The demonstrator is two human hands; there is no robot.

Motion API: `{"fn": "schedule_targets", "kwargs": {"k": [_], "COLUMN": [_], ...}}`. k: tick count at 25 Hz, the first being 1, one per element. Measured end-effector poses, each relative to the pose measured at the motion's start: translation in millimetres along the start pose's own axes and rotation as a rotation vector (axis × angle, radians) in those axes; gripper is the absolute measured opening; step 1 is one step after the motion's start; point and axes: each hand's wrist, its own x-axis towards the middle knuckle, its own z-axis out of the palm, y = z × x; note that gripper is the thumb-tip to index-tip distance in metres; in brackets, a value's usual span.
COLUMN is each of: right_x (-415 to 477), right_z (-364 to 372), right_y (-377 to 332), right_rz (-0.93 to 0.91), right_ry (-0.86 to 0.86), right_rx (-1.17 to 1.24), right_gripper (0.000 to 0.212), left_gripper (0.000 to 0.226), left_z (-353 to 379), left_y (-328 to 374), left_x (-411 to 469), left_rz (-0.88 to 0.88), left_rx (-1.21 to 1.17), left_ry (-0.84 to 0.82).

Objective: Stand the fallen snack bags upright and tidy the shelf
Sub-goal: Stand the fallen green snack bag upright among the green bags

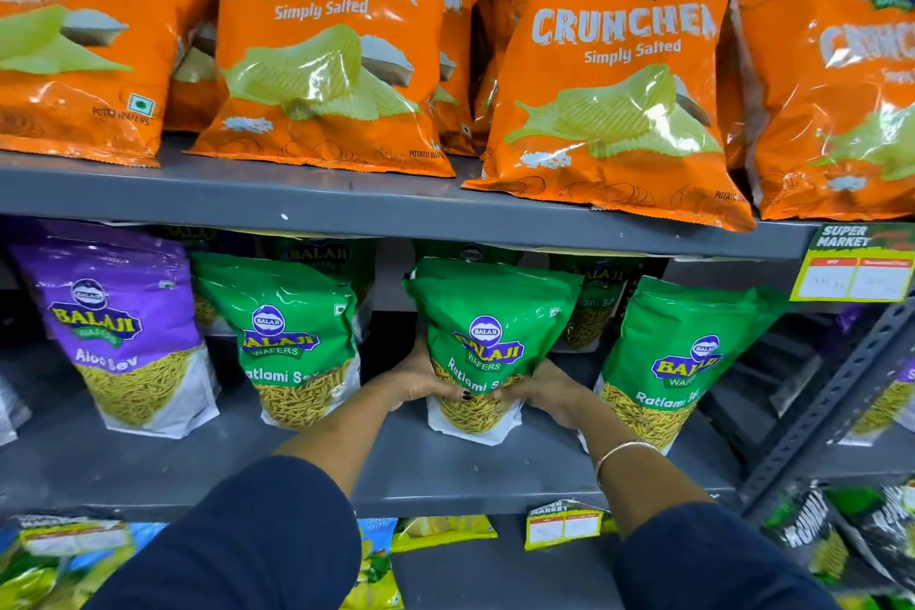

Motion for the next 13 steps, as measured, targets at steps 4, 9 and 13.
{"fn": "schedule_targets", "kwargs": {"k": [4, 9, 13], "right_x": [-12.8, -28.6, -41.4], "right_z": [-1.1, 0.7, 23.0], "right_y": [-27.7, -118.8, -150.4], "right_rz": [-0.148, -0.539, -0.331], "right_ry": [0.025, 0.583, 0.337], "right_rx": [0.196, -0.024, -0.997], "right_gripper": [0.069, 0.060, 0.047], "left_gripper": [0.105, 0.084, 0.091], "left_z": [4.3, 9.7, 9.2], "left_y": [-3.5, -2.0, -5.8], "left_x": [-0.2, 0.1, 3.3], "left_rz": [0.020, 0.019, 0.027], "left_rx": [-0.056, -0.087, -0.104], "left_ry": [0.065, 0.076, 0.081]}}
